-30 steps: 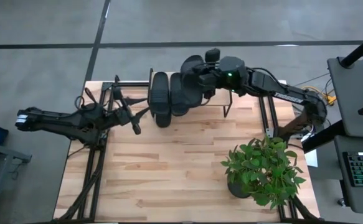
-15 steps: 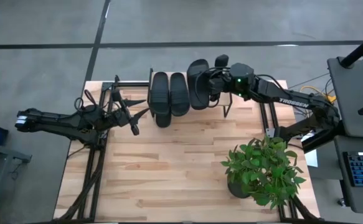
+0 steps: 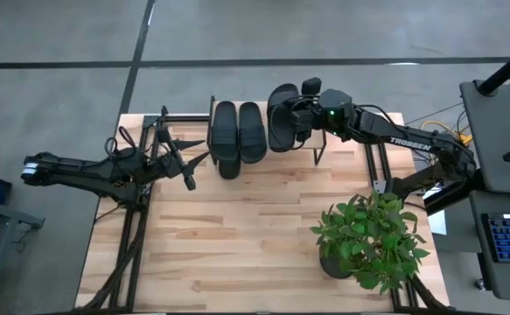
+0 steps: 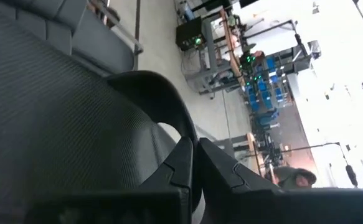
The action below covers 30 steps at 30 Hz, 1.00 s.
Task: Pick and place slides into the shelf
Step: Put the black slipper on the shelf
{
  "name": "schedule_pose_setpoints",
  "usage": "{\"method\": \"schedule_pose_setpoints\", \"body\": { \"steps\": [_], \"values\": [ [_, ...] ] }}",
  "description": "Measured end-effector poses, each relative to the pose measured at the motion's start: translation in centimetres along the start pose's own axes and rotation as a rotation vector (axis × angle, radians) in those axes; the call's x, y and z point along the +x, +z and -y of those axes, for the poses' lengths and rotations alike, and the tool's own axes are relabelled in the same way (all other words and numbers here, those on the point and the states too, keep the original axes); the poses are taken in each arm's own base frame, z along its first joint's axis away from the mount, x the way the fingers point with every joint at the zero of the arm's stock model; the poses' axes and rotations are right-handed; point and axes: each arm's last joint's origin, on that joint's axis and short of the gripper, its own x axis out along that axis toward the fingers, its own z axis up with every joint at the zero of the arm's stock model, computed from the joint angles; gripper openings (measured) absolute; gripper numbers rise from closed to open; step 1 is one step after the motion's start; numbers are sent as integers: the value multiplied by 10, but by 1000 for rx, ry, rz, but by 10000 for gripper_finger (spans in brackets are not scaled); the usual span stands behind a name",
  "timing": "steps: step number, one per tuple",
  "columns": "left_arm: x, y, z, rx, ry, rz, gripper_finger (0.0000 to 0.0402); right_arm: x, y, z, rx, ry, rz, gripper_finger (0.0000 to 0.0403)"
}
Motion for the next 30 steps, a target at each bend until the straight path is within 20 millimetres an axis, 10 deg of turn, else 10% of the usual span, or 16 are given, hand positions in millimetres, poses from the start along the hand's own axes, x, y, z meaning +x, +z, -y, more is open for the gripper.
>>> {"method": "schedule_pose_setpoints", "body": {
  "steps": [30],
  "values": [
    [1, -2, 3, 12, -12, -18, 144, 21, -42, -59, 22, 13, 48, 8]
  ]
}}
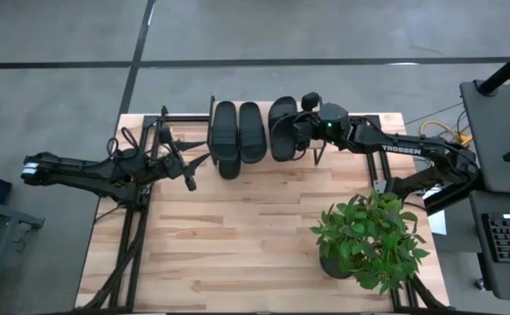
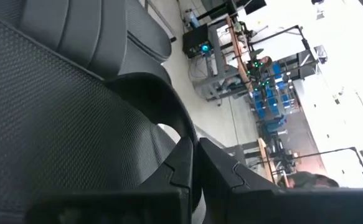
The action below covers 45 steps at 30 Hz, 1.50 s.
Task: Pick and place slides into the shelf
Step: Put the black slipper on the shelf
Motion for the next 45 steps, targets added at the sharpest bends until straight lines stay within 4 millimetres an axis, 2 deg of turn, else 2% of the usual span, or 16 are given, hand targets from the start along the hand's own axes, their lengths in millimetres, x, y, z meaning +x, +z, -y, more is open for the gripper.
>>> {"method": "schedule_pose_setpoints", "body": {
  "steps": [20, 30, 35, 45],
  "values": [
    [2, -1, 2, 6, -7, -7, 144, 20, -11, -11, 23, 33, -10, 8],
    [3, -1, 3, 9, -11, -11, 144, 21, -11, -13, 48, 47, -22, 12],
    [3, -2, 4, 11, -13, -14, 144, 21, -12, -14, 62, 55, -33, 37],
    [3, -2, 4, 11, -13, -13, 144, 17, -12, -13, 78, 61, -47, 115]
  ]
}}
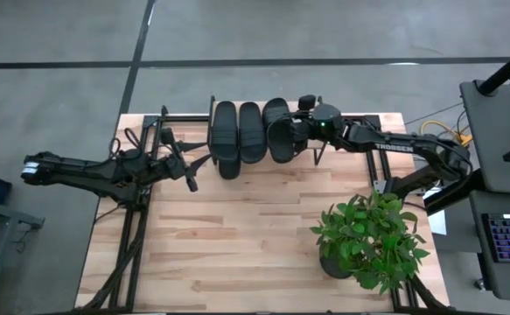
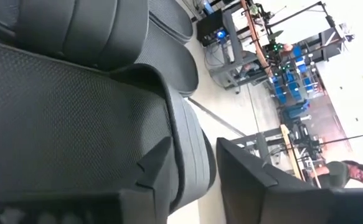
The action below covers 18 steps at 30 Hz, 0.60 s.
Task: Pick and place slides into the shelf
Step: Put the black slipper on the shelf
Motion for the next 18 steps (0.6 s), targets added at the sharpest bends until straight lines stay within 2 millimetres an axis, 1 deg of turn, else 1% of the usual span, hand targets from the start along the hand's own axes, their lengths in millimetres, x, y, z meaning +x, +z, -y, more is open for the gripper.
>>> {"method": "schedule_pose_setpoints", "body": {
  "steps": [6, 12, 15, 18],
  "values": [
    [1, 0, 1, 1, -1, -2, 144, -10, 3, 7, 29, -28, 21, 140],
    [1, 0, 2, 4, -5, -5, 144, -28, 13, 16, 64, -72, 80, 141],
    [2, -1, 2, 6, -7, -8, 144, -39, 21, 22, 149, -109, 145, 135],
    [4, -2, 5, 8, -15, -16, 144, -51, 31, 28, 310, -120, 269, 128]
  ]
}}
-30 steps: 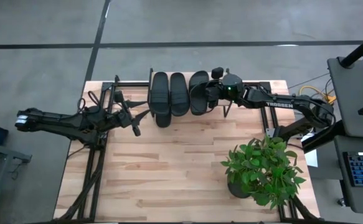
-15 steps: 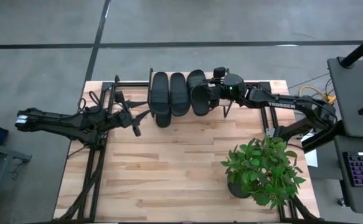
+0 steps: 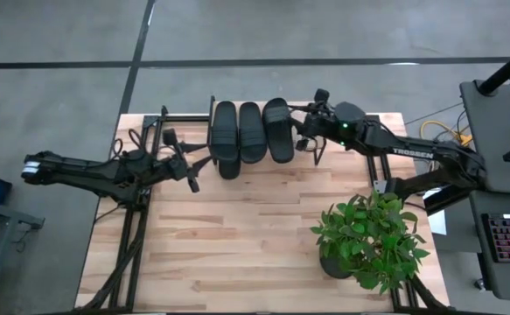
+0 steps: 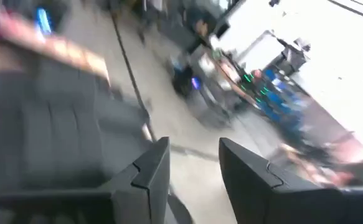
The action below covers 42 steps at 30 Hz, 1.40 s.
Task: Pick and place slides into the shelf
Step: Put the black slipper on the shelf
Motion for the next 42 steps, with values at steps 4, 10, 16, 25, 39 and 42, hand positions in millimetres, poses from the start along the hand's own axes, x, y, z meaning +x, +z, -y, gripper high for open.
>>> {"method": "schedule_pose_setpoints", "body": {
  "steps": [4, 10, 16, 25, 39, 42],
  "values": [
    [3, -1, 3, -21, -10, -12, 144, -12, 14, 7, 283, 91, 167, 120],
    [11, -9, 16, -55, -68, -86, 144, -31, 24, 11, 426, 209, 239, 111],
    [23, -29, 43, -116, -178, -271, 144, -40, 26, 11, 414, 234, 225, 104],
    [42, -64, 90, -25, -320, -535, 144, -40, 22, 6, 410, 269, 163, 98],
    [61, -102, 134, 139, -347, -730, 144, -38, 18, 3, 382, 268, 124, 100],
    [65, -106, 137, 183, -283, -766, 144, -38, 18, 3, 380, 267, 124, 96]
  ]
}}
